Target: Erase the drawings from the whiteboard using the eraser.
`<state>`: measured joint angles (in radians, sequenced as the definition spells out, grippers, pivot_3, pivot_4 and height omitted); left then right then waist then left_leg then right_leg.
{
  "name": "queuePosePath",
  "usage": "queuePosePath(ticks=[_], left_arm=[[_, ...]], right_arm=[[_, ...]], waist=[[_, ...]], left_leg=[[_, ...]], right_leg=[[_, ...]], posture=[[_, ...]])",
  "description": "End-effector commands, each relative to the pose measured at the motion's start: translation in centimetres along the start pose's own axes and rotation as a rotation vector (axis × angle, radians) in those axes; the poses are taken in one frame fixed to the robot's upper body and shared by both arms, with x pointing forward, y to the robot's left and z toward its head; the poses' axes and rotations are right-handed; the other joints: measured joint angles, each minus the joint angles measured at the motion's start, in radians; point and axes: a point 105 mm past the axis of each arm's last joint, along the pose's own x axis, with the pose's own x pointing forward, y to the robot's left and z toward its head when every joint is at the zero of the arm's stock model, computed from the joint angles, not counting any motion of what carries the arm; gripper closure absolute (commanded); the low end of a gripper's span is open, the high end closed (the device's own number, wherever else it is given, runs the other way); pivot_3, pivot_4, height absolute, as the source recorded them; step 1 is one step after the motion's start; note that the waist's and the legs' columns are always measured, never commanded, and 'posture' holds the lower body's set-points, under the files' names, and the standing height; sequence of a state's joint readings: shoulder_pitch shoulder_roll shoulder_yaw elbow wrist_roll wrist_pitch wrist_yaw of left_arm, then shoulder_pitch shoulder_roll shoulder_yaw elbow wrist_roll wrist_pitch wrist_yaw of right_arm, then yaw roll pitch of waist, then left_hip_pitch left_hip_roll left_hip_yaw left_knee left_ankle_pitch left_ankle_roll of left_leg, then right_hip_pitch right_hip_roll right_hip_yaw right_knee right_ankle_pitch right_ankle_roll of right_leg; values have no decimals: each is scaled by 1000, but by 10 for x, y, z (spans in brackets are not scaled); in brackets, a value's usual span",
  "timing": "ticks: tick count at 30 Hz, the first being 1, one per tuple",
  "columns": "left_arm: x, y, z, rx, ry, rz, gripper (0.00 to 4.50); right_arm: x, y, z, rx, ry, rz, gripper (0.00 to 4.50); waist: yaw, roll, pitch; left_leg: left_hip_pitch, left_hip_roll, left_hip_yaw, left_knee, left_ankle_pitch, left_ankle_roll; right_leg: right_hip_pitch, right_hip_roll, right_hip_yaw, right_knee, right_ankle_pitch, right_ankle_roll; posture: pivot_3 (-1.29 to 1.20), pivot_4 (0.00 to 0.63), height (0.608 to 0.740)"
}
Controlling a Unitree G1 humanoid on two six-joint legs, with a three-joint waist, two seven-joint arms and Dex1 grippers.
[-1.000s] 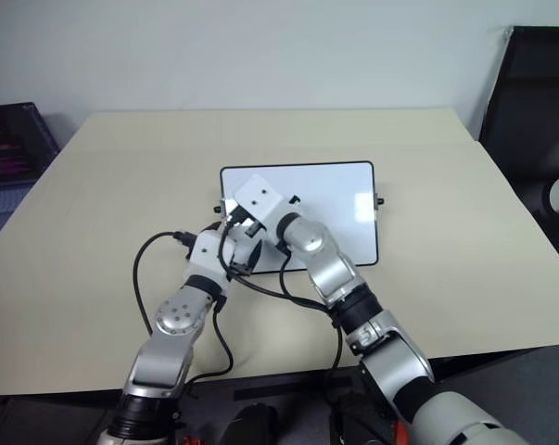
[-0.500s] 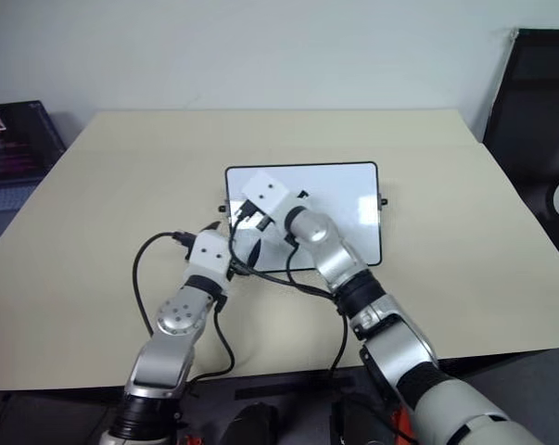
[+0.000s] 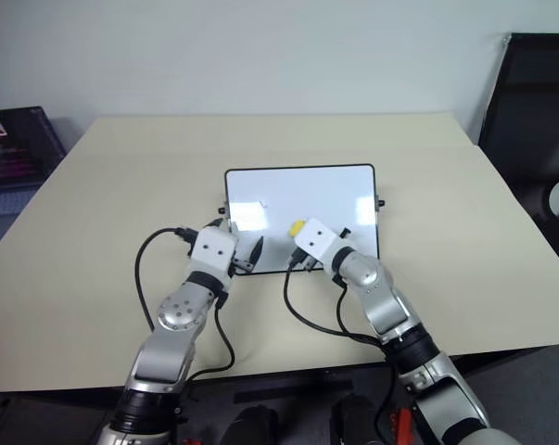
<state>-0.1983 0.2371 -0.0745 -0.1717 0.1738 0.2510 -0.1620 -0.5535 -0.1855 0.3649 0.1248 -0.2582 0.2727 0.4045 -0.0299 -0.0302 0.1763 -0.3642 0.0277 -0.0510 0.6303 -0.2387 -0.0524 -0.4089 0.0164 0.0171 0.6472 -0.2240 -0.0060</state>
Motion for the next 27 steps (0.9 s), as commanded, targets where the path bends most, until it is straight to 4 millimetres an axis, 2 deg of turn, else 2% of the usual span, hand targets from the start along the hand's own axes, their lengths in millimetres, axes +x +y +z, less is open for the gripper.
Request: queuePosePath(ticks=[1, 5, 8, 10, 13, 17, 19, 27], left_arm=[[0, 1, 11, 3, -48, 10, 0], [-1, 2, 11, 2, -46, 14, 0], [-2, 2, 10, 2, -44, 17, 0], [-4, 2, 10, 3, -43, 18, 0], [-4, 3, 10, 4, -43, 22, 0], [-5, 5, 10, 7, -40, 31, 0], [-5, 6, 10, 9, -39, 36, 0], [-6, 7, 9, 9, -35, 43, 0]], right_arm=[[9, -12, 2, 27, 20, -49, 3371], [28, -24, 48, 46, -135, -102, 3371], [37, -24, 69, 47, -203, -112, 3371], [43, -19, 76, 41, -221, -103, 3371], [50, -10, 75, 37, -216, -77, 3371], [55, 4, 65, 16, -176, -32, 3371], [55, 8, 54, 4, -127, -9, 3371], [43, 0, 25, -21, -31, -19, 3371]], waist=[[-3, 0, 0], [-9, 0, 1], [-7, 0, 1], [-6, 0, 1], [-1, 0, 1], [0, 0, 1], [-1, 0, 1], [1, 0, 1]], left_leg=[[0, 0, 0, 0, 0, 0], [0, 1, 1, 0, 0, 0], [-2, 0, 1, -1, 0, 0], [-4, 0, 1, -4, -1, -1], [-18, 1, 0, -3, -1, -1], [-18, 0, 0, -3, -1, -2], [-17, 0, 0, -2, -1, -2], [-12, 0, -1, -1, -1, -1]], right_leg=[[0, 0, 0, 0, 0, -1], [0, 0, 0, 0, 0, -1], [-2, 0, 0, 0, 2, 3], [-4, 0, 0, -2, 3, 5], [-17, 0, 1, -1, 2, 5], [-16, -1, 2, -1, 2, 5], [-16, -1, 1, -1, 2, 5], [-12, 0, 0, 2, 3, 5]], posture=[[0, 150, 740], [0, 150, 740], [0, 150, 740], [0, 150, 740], [0, 150, 740], [0, 150, 740], [0, 150, 740], [0, 150, 740]])
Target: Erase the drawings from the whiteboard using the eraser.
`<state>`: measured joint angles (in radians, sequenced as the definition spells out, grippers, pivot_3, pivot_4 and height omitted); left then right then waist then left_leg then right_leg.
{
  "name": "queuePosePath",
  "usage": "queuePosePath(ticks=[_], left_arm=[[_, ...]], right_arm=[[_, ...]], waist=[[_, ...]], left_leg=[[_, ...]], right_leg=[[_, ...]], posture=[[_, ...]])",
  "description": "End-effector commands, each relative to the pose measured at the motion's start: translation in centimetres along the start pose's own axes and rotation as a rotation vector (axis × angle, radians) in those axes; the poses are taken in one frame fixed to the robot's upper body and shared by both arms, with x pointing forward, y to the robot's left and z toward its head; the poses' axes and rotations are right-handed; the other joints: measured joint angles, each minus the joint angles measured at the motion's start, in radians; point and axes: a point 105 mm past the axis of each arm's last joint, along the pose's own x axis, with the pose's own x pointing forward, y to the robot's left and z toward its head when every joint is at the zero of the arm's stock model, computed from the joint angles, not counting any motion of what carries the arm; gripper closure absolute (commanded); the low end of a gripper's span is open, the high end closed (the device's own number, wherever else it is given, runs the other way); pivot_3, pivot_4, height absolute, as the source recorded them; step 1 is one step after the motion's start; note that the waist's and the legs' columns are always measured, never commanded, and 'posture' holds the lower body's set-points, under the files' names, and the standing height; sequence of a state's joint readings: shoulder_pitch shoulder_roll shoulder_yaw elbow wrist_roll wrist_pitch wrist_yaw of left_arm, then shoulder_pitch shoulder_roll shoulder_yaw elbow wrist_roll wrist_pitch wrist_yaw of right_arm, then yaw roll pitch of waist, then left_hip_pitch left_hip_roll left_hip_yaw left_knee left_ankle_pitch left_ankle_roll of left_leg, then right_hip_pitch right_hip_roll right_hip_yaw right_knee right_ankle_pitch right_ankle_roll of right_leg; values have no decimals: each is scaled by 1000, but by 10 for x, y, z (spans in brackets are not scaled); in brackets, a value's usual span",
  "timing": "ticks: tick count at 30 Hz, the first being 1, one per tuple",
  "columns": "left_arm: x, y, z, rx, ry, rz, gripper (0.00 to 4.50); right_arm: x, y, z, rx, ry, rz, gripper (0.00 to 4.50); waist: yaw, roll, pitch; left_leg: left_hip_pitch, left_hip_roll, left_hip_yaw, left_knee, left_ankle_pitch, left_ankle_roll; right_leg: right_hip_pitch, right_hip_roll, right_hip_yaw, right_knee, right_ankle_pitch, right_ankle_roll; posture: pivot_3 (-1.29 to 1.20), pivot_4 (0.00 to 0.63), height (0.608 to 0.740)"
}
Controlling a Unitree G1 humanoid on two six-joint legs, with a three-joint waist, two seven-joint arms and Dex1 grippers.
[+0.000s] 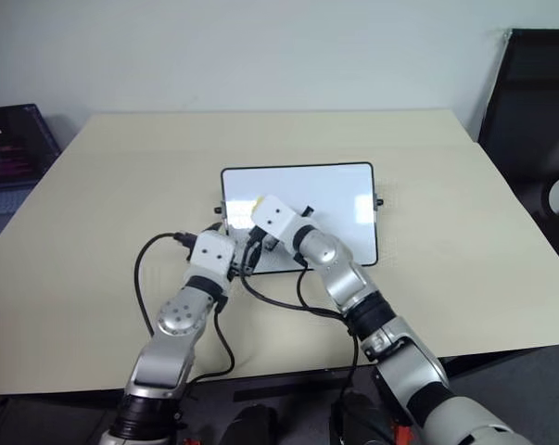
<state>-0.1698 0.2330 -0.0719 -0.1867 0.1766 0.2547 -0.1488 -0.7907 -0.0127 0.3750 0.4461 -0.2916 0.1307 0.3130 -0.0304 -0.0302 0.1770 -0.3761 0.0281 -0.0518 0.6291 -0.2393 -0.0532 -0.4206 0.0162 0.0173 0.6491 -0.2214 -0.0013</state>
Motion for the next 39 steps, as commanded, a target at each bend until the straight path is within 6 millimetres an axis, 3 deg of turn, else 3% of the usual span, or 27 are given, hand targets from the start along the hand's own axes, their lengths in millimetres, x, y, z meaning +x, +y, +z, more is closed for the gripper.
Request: queuePosePath(ticks=[1, 8, 16, 24, 32, 39], left_arm=[[-1, 6, 15, 14, -53, 27, 0], [2, 6, 15, 16, -57, 11, 0], [4, 4, 16, 13, -62, -3, 0], [3, -1, 17, 6, -68, -37, 0], [7, -38, 48, -127, -216, -303, 0], [6, -73, 61, -193, -276, -598, 0]], right_arm=[[-13, -5, -28, 12, 96, -14, 3371], [-39, -11, -48, 15, 142, -37, 3371], [-45, -30, -14, 97, -41, -108, 3371], [-77, -43, -21, 99, -19, -126, 3371], [-143, -85, -47, 93, 148, -279, 3371], [-192, -112, -80, 169, 348, -454, 3371]], waist=[[3, 0, 0], [5, -1, 0], [4, -1, 0], [3, -1, 0], [3, -1, 0], [0, -1, 0]], left_leg=[[0, 0, 0, 0, 0, 0], [-1, -1, 0, 1, 0, 0], [-1, -1, 0, 1, 1, 1], [-6, -1, 0, 0, 0, 0], [-5, -1, 1, 0, 0, 0], [-4, -1, 1, 0, 0, 0]], right_leg=[[0, 0, 0, 0, 0, 0], [0, 0, 0, -1, 0, 1], [0, 0, 0, -1, 0, 1], [-3, 0, 0, -4, 0, 1], [-2, 0, 0, -4, 0, 1], [-2, 0, -1, -3, 0, 1]], posture=[[0, 150, 740], [0, 150, 740], [0, 150, 740], [0, 150, 740], [0, 150, 740], [0, 150, 740]])
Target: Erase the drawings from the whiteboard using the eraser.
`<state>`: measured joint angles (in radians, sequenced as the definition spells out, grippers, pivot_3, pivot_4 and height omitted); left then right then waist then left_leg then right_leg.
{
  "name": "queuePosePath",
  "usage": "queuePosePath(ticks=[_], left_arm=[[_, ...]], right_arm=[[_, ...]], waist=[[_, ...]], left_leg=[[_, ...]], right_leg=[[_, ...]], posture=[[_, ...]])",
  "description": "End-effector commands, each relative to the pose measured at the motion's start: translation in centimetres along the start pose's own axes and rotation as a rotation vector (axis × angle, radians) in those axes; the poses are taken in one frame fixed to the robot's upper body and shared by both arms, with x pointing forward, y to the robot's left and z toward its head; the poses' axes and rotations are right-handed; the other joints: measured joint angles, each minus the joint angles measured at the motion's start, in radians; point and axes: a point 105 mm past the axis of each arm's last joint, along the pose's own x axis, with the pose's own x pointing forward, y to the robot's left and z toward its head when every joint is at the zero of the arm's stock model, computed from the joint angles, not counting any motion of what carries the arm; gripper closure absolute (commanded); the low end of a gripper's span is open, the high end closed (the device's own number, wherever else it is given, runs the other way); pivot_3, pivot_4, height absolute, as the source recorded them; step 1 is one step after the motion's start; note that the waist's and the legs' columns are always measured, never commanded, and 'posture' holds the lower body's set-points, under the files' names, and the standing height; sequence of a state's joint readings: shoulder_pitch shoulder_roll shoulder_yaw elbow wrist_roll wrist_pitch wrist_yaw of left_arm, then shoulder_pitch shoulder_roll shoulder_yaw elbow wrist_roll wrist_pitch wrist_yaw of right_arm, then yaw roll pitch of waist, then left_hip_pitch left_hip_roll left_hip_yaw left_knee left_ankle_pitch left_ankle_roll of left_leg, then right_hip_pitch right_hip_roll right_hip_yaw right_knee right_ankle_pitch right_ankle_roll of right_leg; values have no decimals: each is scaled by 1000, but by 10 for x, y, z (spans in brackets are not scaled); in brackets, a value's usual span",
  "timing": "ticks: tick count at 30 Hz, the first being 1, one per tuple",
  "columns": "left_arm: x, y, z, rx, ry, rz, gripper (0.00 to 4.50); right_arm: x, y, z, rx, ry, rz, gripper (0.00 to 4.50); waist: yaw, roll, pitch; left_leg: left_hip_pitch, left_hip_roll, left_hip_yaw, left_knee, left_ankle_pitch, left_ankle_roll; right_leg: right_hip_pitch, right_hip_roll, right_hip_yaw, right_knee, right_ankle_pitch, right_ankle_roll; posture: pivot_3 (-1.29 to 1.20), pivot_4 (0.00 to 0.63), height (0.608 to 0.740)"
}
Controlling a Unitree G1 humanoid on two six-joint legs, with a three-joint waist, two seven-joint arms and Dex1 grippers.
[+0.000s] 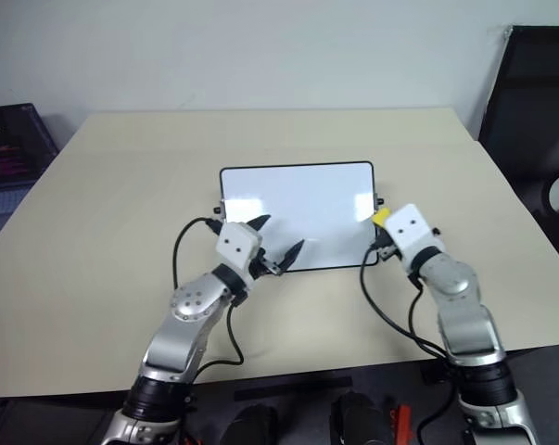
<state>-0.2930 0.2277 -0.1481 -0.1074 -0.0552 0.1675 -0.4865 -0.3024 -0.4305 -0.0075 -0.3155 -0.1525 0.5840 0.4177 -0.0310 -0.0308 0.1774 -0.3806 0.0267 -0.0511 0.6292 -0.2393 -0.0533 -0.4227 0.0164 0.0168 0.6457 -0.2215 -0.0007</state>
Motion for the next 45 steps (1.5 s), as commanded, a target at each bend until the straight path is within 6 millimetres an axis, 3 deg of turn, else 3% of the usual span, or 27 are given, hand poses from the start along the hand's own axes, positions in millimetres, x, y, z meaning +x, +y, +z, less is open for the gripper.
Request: queuePosePath(ticks=[1, 6, 17, 28, 39, 45], left_arm=[[9, -23, 17, -46, -83, -186, 0], [10, -50, 23, -108, -101, -429, 0], [10, -68, 24, -132, -87, -592, 0], [5, -66, 19, -125, -54, -580, 0], [4, -62, 18, -97, -49, -550, 0], [2, -62, 17, -95, -42, -549, 0]], right_arm=[[-13, -22, -7, 60, 47, -102, 3371], [-18, -30, -24, 174, 131, -157, 3371], [-4, -23, -41, 341, 198, -177, 3371], [14, -28, -52, 356, 225, -171, 3371], [16, -20, -60, 387, 244, -158, 3371], [16, -18, -60, 392, 244, -161, 1530]], waist=[[0, 0, 0], [-1, 0, 0], [-1, 0, 0], [-2, 0, 0], [-1, 0, 0], [-1, 0, 0]], left_leg=[[0, 0, 0, 0, 0, 0], [0, 0, 1, 0, 0, 0], [0, 0, 1, 0, 0, 0], [0, 0, 1, 0, 0, 0], [0, 0, 1, 0, 0, 0], [0, 0, 1, 0, 0, 0]], right_leg=[[0, 0, 0, 0, 0, 0], [0, 0, 0, 0, 0, 0], [0, 0, 1, 0, 0, 0], [0, 0, 1, 0, 0, 0], [0, 0, 1, 1, 0, 0], [0, 0, 1, 0, 0, 0]], posture=[[0, 150, 740], [0, 150, 740], [0, 150, 740], [0, 150, 740], [0, 150, 740], [0, 150, 740]])
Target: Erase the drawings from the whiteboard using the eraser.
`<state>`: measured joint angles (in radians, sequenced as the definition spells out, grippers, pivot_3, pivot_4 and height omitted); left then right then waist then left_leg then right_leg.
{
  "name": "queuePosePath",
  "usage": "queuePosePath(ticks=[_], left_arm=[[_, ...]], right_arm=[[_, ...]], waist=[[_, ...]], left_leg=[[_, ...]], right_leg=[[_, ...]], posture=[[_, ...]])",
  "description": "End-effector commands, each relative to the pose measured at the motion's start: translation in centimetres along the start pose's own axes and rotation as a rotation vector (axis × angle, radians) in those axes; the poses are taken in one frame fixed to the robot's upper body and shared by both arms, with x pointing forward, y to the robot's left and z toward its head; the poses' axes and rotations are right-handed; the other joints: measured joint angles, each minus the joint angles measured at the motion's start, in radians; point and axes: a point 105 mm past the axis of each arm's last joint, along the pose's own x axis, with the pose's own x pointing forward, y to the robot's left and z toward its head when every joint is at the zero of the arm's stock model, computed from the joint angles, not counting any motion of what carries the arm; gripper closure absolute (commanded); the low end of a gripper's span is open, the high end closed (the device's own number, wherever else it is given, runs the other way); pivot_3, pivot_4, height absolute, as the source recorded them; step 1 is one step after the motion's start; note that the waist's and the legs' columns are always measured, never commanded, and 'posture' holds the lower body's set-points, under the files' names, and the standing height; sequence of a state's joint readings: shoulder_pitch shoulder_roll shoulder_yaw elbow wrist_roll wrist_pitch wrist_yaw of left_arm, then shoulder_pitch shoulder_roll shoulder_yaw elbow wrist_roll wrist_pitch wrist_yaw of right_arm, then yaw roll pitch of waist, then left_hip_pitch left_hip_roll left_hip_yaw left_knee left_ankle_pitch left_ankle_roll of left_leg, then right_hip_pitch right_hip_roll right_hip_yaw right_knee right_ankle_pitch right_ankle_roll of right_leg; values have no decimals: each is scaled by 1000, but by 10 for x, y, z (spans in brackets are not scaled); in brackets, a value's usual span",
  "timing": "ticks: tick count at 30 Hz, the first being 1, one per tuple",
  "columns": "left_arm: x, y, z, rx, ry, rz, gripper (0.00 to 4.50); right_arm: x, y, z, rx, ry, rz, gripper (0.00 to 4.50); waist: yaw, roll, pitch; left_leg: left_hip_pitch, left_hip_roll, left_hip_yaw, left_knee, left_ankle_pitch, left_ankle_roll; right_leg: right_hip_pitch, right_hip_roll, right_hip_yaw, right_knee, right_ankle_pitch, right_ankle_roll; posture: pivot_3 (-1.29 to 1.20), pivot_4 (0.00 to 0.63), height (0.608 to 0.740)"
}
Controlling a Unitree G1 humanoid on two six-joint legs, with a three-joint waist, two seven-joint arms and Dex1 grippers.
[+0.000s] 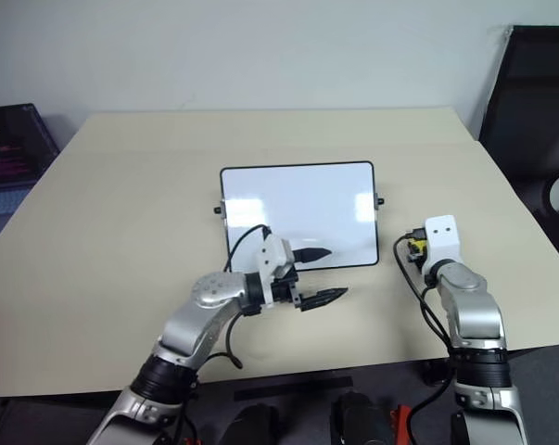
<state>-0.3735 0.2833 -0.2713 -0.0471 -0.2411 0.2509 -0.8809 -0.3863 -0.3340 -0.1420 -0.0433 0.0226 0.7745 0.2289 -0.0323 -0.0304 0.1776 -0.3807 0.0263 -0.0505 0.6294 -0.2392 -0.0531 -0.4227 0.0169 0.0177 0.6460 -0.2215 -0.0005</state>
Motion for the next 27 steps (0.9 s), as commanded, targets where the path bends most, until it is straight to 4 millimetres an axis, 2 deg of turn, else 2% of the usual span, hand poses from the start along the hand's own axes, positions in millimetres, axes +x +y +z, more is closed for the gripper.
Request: queuePosePath(ticks=[1, 4, 5, 9, 12, 14, 18, 24, 27], left_arm=[[0, -2, 15, 54, -43, -6, 0], [1, -2, 16, 54, -41, -6, 0], [1, -2, 16, 54, -41, -5, 0], [-2, 1, 15, 60, -32, 13, 0], [-13, 23, 17, 70, -27, 162, 0], [-20, 30, 17, 75, -23, 226, 0], [-45, 50, 14, 110, -38, 511, 0], [-80, 53, 1, 155, 19, 735, 0], [-102, 47, -3, 187, 50, 843, 0]], right_arm=[[-2, -2, 10, -3, -42, -13, 1201], [-2, -4, 10, -9, -44, -23, 109], [-2, -5, 10, -9, -44, -28, 49], [-3, -6, 15, -3, -67, -41, 49], [-15, -8, 32, -33, -170, -80, 49], [-21, -7, 37, -28, -208, -90, 49], [-58, 5, 49, -148, -384, -88, 49], [-86, 10, 26, -110, -444, -129, 49], [-99, 21, 14, -66, -471, -117, 49]], waist=[[0, 0, 0], [0, 0, 0], [0, 0, 0], [0, 0, 0], [0, 0, 0], [-1, 0, 0], [2, 1, 0], [3, 1, 0], [3, 1, 0]], left_leg=[[0, 0, 0, 0, 0, 0], [0, 0, 0, 0, 0, 0], [0, 0, 0, 0, 0, 0], [0, 0, 0, 0, 0, 0], [0, 0, 0, 0, 0, 0], [0, 0, 0, 0, 0, 0], [0, 1, -1, -1, 0, 0], [1, 1, -1, 0, 0, 0], [1, 1, -1, 0, 0, 0]], right_leg=[[0, 0, 0, 0, 0, 0], [0, 0, 0, 0, 0, 0], [0, 0, 0, 0, 0, 0], [0, 0, 0, 0, 0, 0], [0, 0, 0, 0, 0, 0], [0, 0, 0, 0, 0, 0], [0, 0, 1, -1, -1, 0], [1, 0, 1, 0, -1, 1], [1, 0, 1, 0, -1, 0]], posture=[[0, 150, 740], [0, 150, 740], [0, 150, 740], [0, 150, 740], [0, 150, 740], [0, 150, 740], [0, 150, 740], [0, 150, 740], [0, 150, 740]])
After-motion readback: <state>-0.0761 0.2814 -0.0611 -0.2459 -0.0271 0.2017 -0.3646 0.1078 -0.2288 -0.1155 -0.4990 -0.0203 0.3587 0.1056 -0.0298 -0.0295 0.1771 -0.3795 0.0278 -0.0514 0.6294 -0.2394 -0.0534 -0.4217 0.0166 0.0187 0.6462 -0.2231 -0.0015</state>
